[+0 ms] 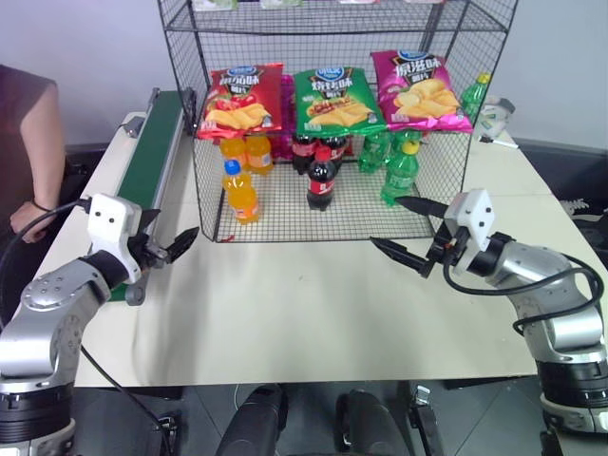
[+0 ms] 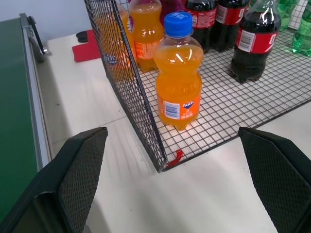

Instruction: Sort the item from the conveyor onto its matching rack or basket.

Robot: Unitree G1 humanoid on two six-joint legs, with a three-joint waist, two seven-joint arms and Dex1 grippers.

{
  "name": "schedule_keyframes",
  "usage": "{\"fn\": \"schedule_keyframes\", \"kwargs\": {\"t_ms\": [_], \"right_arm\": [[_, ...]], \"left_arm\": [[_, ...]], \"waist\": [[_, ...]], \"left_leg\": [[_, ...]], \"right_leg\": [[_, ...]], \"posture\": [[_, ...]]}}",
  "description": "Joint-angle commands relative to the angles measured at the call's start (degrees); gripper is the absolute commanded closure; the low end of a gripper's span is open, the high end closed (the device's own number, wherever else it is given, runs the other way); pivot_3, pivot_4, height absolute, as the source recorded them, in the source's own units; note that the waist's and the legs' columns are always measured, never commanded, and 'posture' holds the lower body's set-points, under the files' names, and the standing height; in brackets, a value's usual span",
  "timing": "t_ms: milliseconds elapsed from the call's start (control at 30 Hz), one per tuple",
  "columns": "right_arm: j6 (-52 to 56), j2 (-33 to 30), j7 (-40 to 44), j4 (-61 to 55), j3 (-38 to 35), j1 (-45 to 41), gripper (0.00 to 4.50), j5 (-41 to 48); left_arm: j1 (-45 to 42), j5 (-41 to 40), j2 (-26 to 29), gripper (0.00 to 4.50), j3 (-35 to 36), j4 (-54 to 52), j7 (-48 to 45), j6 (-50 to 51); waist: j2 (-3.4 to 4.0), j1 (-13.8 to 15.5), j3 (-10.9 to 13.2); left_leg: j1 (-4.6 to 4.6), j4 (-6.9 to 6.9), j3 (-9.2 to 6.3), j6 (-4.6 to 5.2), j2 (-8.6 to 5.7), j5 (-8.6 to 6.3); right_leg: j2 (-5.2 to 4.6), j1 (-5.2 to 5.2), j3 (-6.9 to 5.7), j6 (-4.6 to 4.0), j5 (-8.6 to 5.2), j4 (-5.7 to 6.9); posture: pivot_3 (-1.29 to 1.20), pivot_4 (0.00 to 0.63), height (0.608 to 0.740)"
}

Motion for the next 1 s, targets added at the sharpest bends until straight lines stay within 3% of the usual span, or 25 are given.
{"fn": "schedule_keyframes", "kwargs": {"t_ms": [33,1000], "right_arm": [[-1.4,0.1,0.0,-0.8,-1.0,-0.5,0.00,0.8],[-2.5,0.9,-0.2,-0.6,-0.7,0.8,0.00,0.6]], "left_arm": [[-0.5,-0.6,1.1,0.01,1.6,-1.8,-0.6,-1.1],[-0.9,-0.5,1.0,0.01,1.6,-1.1,-0.8,-1.0]], "waist": [[0.00,0.0,0.0],[0.00,0.0,0.0]], "left_leg": [[0.00,0.00,0.00,0.00,0.00,0.00],[0.00,-0.02,0.00,0.00,0.00,-0.01]], "right_leg": [[0.00,0.00,0.00,0.00,0.00,0.00],[0.00,0.00,0.00,-0.02,-0.01,-0.02]], "posture": [[0.00,0.150,0.740],[0.00,0.150,0.740]]}}
